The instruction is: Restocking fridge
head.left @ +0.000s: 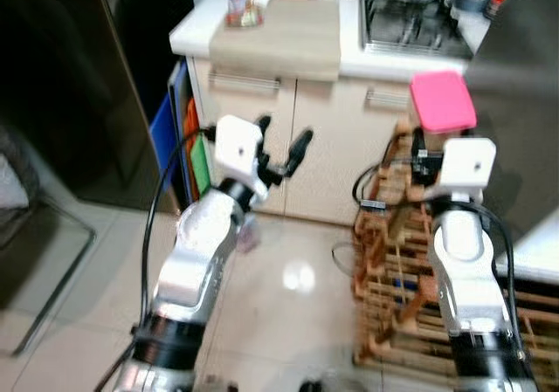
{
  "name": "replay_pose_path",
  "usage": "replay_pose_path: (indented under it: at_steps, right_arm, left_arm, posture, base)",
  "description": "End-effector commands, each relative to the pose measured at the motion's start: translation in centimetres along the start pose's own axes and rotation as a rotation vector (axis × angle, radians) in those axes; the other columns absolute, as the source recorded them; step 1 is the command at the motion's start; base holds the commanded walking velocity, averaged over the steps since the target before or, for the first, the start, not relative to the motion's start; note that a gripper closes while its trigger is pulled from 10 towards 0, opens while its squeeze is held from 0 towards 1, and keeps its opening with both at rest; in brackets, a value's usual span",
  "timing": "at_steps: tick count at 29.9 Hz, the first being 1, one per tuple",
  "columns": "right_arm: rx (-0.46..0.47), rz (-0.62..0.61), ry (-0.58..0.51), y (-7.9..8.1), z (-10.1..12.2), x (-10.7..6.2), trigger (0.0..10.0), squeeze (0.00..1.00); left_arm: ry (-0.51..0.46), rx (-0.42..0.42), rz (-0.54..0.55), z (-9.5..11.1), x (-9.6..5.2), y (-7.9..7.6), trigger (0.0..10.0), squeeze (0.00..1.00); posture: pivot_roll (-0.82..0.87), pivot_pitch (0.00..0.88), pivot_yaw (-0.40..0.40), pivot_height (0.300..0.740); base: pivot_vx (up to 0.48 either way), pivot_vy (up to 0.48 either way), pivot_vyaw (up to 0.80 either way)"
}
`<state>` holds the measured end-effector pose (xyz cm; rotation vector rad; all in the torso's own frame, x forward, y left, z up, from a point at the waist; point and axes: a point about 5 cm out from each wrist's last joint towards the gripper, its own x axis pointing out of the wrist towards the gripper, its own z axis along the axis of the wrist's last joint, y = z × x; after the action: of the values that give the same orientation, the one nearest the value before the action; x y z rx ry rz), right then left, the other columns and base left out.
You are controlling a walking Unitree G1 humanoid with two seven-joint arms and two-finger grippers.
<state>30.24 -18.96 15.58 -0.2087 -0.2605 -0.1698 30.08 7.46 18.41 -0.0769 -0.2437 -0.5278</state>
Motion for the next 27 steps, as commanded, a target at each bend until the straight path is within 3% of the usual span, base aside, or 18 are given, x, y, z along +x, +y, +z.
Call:
replay_pose_path:
  at_steps: [1, 6, 12, 16, 27]
  right_arm:
    - [0.005, -0.009, -0.004, -0.3, 0.2, 0.0, 0.0, 0.00]
    - [0.002, -0.009, 0.002, -0.4, 0.0, -0.2, 0.0, 0.00]
    - [-0.002, -0.010, 0.005, -0.5, -0.1, -0.2, 0.0, 0.00]
    - [-0.010, -0.009, 0.012, -0.7, -0.3, -0.5, 0.0, 0.00]
    - [-0.036, -0.027, 0.026, -1.4, -0.8, -1.0, 0.0, 0.00]
  left_arm:
    - [0.006, 0.010, -0.014, -0.1, 0.0, -0.3, 10.0, 0.00]
    - [0.000, 0.005, -0.019, 0.0, 0.0, -0.3, 10.0, 0.00]
    - [-0.013, -0.016, -0.035, 0.1, 0.0, -0.4, 10.0, 0.00]
    - [-0.010, 0.001, -0.043, 0.0, -0.1, -0.5, 10.0, 0.00]
    - [-0.008, 0.011, -0.057, -0.2, 0.2, -0.4, 10.0, 0.00]
  posture:
    - [-0.12, 0.022, -0.018, 0.740]
    - [-0.13, 0.024, -0.017, 0.740]
    - [-0.13, 0.022, -0.017, 0.740]
    - [-0.13, 0.018, -0.017, 0.740]
    - [-0.15, 0.003, -0.010, 0.740]
  base:
    - [-0.319, 0.000, 0.00]
    - [-0.316, 0.000, 0.00]
    - [0.000, 0.000, 0.00]
    - [0.000, -0.416, 0.00]
    - [0.283, -0.382, 0.00]
